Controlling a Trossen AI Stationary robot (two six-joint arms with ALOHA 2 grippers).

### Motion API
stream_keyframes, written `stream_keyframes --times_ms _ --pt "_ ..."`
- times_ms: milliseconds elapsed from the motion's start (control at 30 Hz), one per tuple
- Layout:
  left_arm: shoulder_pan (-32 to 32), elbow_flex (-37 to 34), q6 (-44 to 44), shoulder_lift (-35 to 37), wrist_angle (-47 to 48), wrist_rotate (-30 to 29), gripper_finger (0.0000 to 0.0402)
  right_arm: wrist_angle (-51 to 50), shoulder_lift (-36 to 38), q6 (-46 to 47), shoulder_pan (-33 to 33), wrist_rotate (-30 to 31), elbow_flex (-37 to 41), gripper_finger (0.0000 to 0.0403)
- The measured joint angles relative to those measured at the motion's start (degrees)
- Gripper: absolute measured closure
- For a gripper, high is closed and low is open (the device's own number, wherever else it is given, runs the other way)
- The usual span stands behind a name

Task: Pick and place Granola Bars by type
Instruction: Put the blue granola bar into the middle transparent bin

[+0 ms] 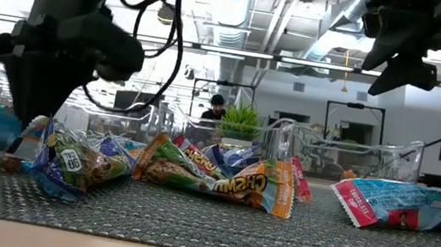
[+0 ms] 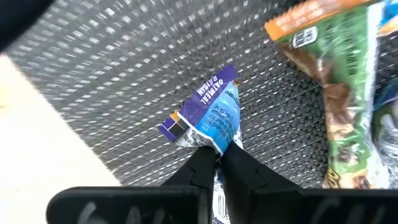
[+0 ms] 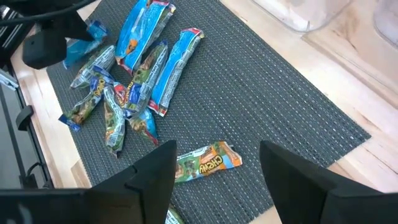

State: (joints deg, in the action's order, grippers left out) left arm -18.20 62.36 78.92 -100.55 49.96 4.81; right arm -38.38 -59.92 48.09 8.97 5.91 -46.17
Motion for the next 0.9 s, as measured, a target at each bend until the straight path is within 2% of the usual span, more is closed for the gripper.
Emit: stream_keyframes --times_ms 267,533,700,800,900 --pt "3.3 10.4 -6.9 0.0 8.9 -9.6 0.0391 5.8 0.0 -3.3 -1.3 0.0 0.0 0.018" --pt "12.8 25.1 -22.5 0.0 10.5 -26.3 0.0391 8.1 0.5 -6.7 -4.2 1.0 0.0 0.018" --pt "20.6 32.5 -35.5 0.1 8.2 -33.3 0.0391 7.4 0.4 -11.1 -6.4 9.4 -1.6 0.018" --pt "25.2 34.4 -42.4 0.2 6.1 -33.9 0.0391 7.4 0.4 -14.8 -7.8 16.8 -3.0 0.018" --pt "29.4 34.4 -47.0 0.2 3.5 -32.1 0.0391 7.3 0.4 -17.3 -9.5 22.9 -4.0 0.018"
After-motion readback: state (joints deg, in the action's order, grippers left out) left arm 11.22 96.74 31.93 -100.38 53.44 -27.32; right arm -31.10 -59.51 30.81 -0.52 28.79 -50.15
